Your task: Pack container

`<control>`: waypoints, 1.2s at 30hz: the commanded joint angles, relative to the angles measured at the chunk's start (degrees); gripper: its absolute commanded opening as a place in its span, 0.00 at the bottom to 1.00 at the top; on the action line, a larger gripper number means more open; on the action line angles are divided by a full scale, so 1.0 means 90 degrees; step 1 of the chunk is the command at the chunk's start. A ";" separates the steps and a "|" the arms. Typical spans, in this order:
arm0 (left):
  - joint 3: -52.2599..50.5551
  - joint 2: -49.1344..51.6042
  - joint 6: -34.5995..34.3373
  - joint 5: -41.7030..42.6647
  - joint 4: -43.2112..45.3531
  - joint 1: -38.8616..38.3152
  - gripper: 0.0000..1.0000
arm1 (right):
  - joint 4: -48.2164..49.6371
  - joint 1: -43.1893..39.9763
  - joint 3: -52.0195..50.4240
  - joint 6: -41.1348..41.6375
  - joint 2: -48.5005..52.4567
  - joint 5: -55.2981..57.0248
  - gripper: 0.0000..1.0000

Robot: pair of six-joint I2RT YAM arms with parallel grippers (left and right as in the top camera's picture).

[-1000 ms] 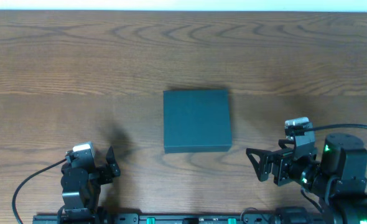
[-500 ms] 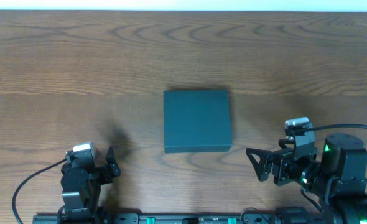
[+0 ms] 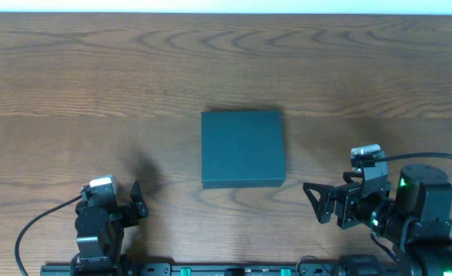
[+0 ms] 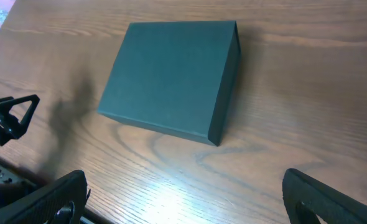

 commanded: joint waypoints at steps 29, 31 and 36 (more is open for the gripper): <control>-0.0049 -0.0046 0.0068 -0.0092 -0.0024 0.0044 0.95 | 0.2215 0.1052 -0.4928 -0.0316 -0.4116 0.1804 0.99; -0.0049 -0.0046 0.0068 -0.0092 -0.0024 0.0044 0.95 | 0.2293 0.1156 -0.4954 -0.0321 -0.4116 0.1807 0.99; -0.0049 -0.0046 0.0068 -0.0092 -0.0024 0.0044 0.95 | 0.2293 0.1219 -0.4954 -0.0323 -0.4114 0.1807 0.99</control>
